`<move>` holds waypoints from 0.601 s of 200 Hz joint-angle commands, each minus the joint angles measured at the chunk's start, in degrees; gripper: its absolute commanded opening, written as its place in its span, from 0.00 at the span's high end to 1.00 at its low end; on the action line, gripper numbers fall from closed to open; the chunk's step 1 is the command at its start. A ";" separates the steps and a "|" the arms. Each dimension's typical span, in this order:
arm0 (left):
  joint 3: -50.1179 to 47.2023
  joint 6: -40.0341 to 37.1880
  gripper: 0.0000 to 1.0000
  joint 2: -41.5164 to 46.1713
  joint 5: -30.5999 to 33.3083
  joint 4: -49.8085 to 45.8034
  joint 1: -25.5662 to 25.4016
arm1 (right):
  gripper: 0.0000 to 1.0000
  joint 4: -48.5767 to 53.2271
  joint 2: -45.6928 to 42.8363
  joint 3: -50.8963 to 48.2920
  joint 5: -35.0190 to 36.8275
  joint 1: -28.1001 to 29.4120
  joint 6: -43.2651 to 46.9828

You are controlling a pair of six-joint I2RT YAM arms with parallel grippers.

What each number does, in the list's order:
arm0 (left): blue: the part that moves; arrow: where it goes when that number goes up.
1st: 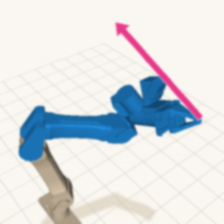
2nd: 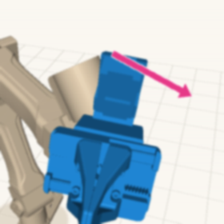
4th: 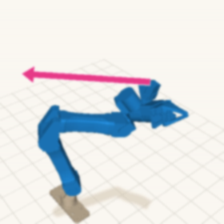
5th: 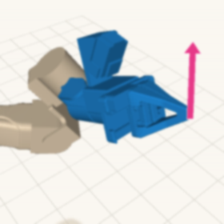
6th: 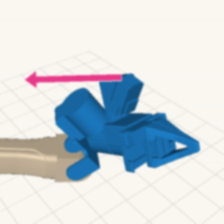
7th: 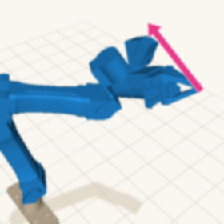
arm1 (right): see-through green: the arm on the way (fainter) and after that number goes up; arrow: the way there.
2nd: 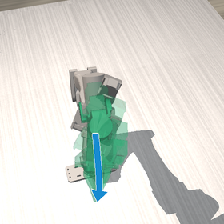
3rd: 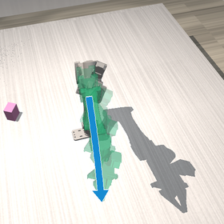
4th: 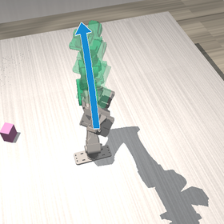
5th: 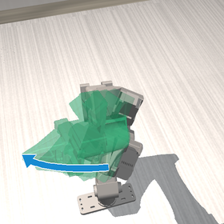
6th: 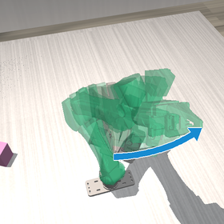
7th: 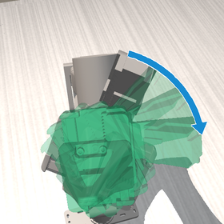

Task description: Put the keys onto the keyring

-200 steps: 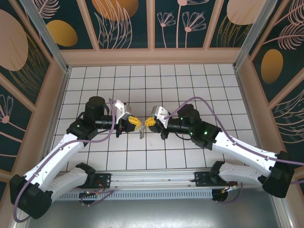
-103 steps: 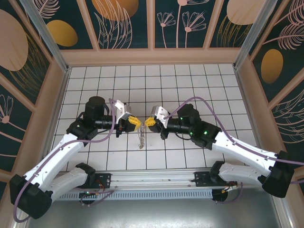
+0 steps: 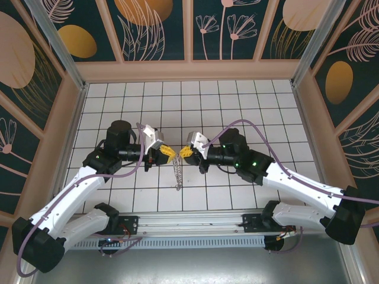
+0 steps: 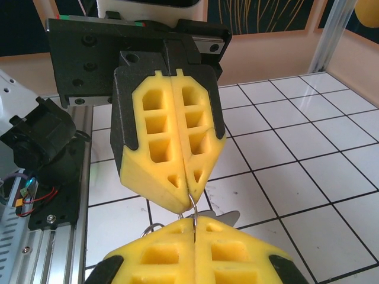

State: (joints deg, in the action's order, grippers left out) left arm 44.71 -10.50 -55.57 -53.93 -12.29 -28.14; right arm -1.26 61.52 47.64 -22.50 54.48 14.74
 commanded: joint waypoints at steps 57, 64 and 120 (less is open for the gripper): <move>2.05 -1.26 1.00 0.12 -0.58 1.48 -0.33 | 1.00 1.65 0.74 1.98 -3.25 0.46 1.12; 2.09 -1.25 1.00 0.11 -0.60 1.48 -0.32 | 1.00 1.74 0.75 1.98 -3.41 0.46 1.08; 2.14 -1.19 1.00 0.11 -0.56 1.48 -0.34 | 1.00 2.57 1.14 2.37 -4.66 0.49 1.43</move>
State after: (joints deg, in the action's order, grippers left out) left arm 44.71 -10.52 -55.57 -53.95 -12.69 -28.14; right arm 0.34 62.11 47.64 -23.99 54.48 15.16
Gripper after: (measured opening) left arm 0.063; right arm 0.046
